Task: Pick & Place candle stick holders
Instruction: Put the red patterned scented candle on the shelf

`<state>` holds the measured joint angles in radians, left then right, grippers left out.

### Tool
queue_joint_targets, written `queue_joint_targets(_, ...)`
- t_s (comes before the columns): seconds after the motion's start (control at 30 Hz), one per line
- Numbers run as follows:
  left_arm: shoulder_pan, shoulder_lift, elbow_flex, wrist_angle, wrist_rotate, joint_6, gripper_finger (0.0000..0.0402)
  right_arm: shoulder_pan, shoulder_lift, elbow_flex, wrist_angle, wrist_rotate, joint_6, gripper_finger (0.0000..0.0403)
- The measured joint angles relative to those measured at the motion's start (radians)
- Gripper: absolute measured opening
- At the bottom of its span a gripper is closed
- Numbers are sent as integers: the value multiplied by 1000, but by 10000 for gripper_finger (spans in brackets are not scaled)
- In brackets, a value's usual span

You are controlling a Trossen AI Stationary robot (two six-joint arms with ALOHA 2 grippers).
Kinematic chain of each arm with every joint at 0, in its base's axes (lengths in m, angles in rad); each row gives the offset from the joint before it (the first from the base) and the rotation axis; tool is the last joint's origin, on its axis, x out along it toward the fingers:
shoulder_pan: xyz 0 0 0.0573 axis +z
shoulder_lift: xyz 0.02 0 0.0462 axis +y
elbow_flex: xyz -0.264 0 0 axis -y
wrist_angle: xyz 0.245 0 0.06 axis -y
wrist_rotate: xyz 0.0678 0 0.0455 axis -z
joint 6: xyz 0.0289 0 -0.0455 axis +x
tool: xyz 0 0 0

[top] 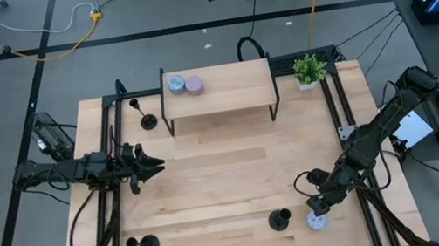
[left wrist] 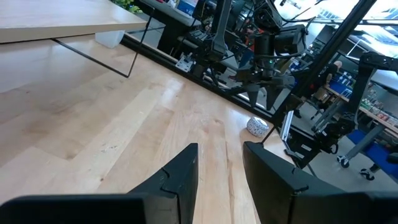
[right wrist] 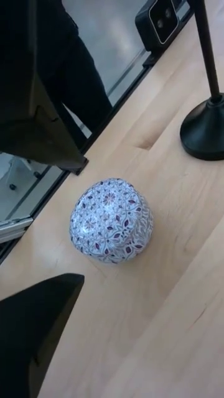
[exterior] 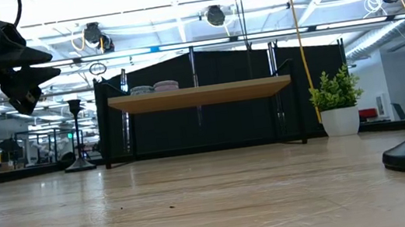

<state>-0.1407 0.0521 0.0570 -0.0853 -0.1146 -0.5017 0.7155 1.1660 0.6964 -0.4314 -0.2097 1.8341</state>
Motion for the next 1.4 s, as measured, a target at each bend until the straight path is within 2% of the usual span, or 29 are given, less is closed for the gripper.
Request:
queue_joint_targets(0.2,0,0,0,0,0,0,131,0,0,0,-6,9,15,338)
queue_joint_targets(0.3,0,0,0,0,0,0,131,0,0,0,-3,69,16,353)
queue_joint_targets(0.4,0,0,0,0,0,0,131,-1,0,0,17,83,-35,356)
queue_joint_targets(0.57,0,0,0,0,0,0,131,9,0,0,-8,96,4,351)
queue_joint_targets(0.83,0,0,0,0,0,-1,131,80,11,23,-17,247,115,353)
queue_joint_targets(1.0,0,0,0,0,0,-1,131,117,86,84,-41,265,180,353)
queue_joint_targets(1.17,0,0,0,0,-2,-1,131,149,199,188,-179,262,227,354)
queue_joint_targets(1.27,0,0,0,0,-29,0,131,151,243,240,-247,285,225,353)
queue_joint_targets(1.4,0,0,0,1,-69,-1,131,149,305,295,-234,316,199,354)
